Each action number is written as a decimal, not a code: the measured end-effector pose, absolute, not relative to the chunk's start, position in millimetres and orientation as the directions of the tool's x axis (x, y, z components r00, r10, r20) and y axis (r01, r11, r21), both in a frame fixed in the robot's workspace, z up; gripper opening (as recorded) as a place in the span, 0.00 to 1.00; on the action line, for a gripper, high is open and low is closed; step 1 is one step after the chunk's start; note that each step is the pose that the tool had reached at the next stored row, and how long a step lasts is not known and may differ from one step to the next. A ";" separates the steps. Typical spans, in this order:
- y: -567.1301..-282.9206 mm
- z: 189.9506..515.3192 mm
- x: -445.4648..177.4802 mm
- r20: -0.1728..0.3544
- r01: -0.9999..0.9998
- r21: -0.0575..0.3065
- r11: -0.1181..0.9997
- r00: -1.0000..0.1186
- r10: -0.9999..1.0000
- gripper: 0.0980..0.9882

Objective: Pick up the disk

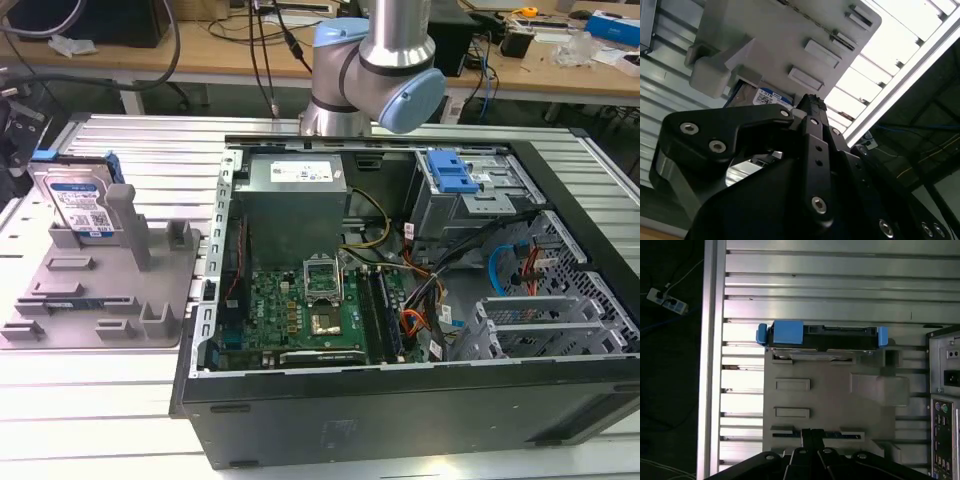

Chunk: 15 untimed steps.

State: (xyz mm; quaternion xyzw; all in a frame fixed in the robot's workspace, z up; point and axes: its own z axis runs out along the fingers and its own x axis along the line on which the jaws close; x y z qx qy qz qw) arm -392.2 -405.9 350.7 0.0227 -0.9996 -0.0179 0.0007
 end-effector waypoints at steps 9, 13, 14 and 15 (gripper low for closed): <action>-405.8 350.4 -392.2 0.001 -0.255 0.036 0.966 -0.967 -0.256 0.01; -405.8 350.2 -392.2 0.001 -0.381 0.036 0.924 -0.925 -0.381 0.01; -405.8 350.2 -392.2 0.001 -0.422 0.036 0.906 -0.907 -0.422 0.01; -405.8 350.1 -392.2 0.001 -0.461 0.036 0.887 -0.887 -0.462 0.01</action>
